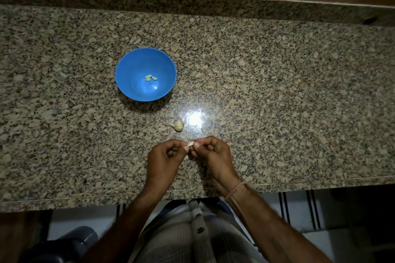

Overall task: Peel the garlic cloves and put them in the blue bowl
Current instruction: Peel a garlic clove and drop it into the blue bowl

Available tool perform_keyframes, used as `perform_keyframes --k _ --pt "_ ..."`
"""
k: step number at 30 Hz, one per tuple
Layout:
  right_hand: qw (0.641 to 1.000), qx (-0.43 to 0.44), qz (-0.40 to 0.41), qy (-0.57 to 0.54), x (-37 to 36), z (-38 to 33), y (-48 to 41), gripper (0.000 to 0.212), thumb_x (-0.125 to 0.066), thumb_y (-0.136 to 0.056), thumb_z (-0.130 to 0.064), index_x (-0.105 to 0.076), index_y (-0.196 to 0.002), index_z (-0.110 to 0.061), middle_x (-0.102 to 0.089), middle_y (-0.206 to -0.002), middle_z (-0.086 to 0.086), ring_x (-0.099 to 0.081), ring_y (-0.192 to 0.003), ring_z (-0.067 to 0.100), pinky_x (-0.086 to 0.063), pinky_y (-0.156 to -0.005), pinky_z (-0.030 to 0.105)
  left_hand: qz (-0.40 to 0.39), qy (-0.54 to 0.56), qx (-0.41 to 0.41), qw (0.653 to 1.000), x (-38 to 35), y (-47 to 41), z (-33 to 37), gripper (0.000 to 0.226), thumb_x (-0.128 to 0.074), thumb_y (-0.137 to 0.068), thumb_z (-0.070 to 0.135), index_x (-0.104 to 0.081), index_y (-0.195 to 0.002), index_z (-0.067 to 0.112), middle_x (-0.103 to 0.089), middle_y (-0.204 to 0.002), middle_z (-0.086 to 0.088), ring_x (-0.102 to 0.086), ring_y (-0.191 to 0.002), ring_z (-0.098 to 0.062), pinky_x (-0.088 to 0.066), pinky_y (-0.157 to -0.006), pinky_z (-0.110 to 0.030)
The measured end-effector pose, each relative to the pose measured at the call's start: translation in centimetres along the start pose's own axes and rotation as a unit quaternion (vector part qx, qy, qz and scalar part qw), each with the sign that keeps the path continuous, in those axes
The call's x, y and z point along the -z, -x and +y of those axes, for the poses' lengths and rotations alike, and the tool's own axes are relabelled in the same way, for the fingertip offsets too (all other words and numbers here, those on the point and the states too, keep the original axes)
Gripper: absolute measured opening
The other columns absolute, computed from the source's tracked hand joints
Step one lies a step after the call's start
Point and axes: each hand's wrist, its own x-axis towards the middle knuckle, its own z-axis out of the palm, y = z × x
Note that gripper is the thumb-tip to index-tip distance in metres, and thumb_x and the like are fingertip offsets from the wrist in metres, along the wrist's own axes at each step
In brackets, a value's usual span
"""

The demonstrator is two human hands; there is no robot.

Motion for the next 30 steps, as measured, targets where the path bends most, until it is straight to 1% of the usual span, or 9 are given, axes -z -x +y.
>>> perform_keyframes --k 4,6,9,12,13,18,23,27,30 --pt "0.999 -0.02 0.003 -0.04 -0.2 0.2 0.1 0.009 -0.069 -0.094 0.008 -0.071 -0.091 -0.001 -0.076 -0.095 0.024 -0.073 -0.087 0.028 -0.061 -0.086 0.041 0.005 0.018 0.008 1.0 0.1 0.0 -0.1 0.007 -0.078 -0.092 0.015 -0.079 -0.093 0.022 -0.078 -0.079 0.003 -0.076 -0.076 -0.018 -0.062 -0.072 -0.038" --pt "0.999 -0.014 0.007 -0.038 -0.3 0.1 0.3 0.005 -0.068 -0.094 0.009 -0.069 -0.096 0.005 -0.075 -0.099 0.028 -0.072 -0.088 0.029 -0.063 -0.083 0.038 0.007 0.02 0.015 1.0 0.1 -0.1 -0.2 0.008 -0.078 -0.091 0.015 -0.08 -0.091 0.023 -0.078 -0.077 0.001 -0.075 -0.074 -0.019 -0.06 -0.068 -0.036" --pt "1.0 0.001 0.011 -0.024 -0.3 0.1 0.4 0.006 -0.068 -0.093 0.01 -0.067 -0.099 0.012 -0.074 -0.103 0.032 -0.072 -0.089 0.031 -0.063 -0.083 0.038 0.013 0.048 0.034 0.998 -0.1 -0.3 -0.2 0.01 -0.078 -0.09 0.012 -0.08 -0.089 0.021 -0.077 -0.073 -0.003 -0.071 -0.068 -0.02 -0.057 -0.066 -0.036" --pt "1.0 0.008 0.009 -0.024 -0.4 0.0 0.5 0.004 -0.068 -0.093 0.01 -0.068 -0.097 0.009 -0.076 -0.097 0.026 -0.073 -0.086 0.029 -0.064 -0.083 0.039 0.012 0.082 0.049 0.995 -0.1 -0.4 -0.3 0.01 -0.077 -0.09 0.009 -0.081 -0.089 0.018 -0.077 -0.076 -0.009 -0.071 -0.072 -0.034 -0.059 -0.071 -0.045" --pt "1.0 0.006 0.01 -0.027 -0.5 0.0 0.5 0.004 -0.068 -0.093 0.01 -0.069 -0.095 0.007 -0.077 -0.095 0.024 -0.073 -0.085 0.028 -0.064 -0.082 0.038 0.008 0.092 0.052 0.994 -0.1 -0.4 -0.4 0.01 -0.077 -0.09 0.008 -0.081 -0.089 0.017 -0.077 -0.077 -0.01 -0.071 -0.074 -0.036 -0.059 -0.072 -0.045" --pt "1.0 -0.003 0.006 -0.027 -0.7 -0.2 0.5 0.004 -0.068 -0.095 0.006 -0.069 -0.095 0.002 -0.077 -0.085 0.017 -0.074 -0.078 0.019 -0.063 -0.075 0.031 -0.008 0.118 0.064 0.991 -0.3 -0.4 -0.5 0.01 -0.075 -0.091 0.009 -0.082 -0.089 0.016 -0.078 -0.08 -0.009 -0.069 -0.074 -0.02 -0.054 -0.072 -0.037" --pt "0.997 -0.049 0.003 -0.056 -0.8 -0.3 0.2 0.005 -0.072 -0.095 -0.004 -0.068 -0.098 -0.001 -0.075 -0.08 0.012 -0.071 -0.071 0.016 -0.06 -0.072 0.029 -0.01 0.111 0.066 0.992 -0.5 -0.5 -0.7 0.012 -0.073 -0.094 0.01 -0.08 -0.085 0.015 -0.073 -0.07 -0.003 -0.059 -0.061 -0.01 -0.046 -0.063 -0.029" --pt "0.998 -0.05 0.014 -0.033 -0.9 -0.4 -0.3 0.009 -0.075 -0.094 -0.01 -0.07 -0.096 -0.003 -0.072 -0.076 0.012 -0.065 -0.064 0.018 -0.057 -0.07 0.035 -0.007 0.079 0.066 0.995 -0.6 -0.7 -1.3 0.011 -0.075 -0.093 0.014 -0.08 -0.085 0.02 -0.075 -0.073 -0.003 -0.062 -0.064 -0.01 -0.047 -0.064 -0.032" --pt "1.0 -0.011 0.022 0.01 -0.6 -0.5 -0.4 0.013 -0.078 -0.093 -0.012 -0.072 -0.094 -0.001 -0.074 -0.081 0.017 -0.069 -0.072 0.025 -0.057 -0.07 0.038 -0.009 0.061 0.048 0.997 -0.6 -0.7 -1.0 0.016 -0.07 -0.099 0.026 -0.081 -0.09 0.02 -0.078 -0.079 -0.001 -0.072 -0.073 -0.014 -0.055 -0.07 -0.036"
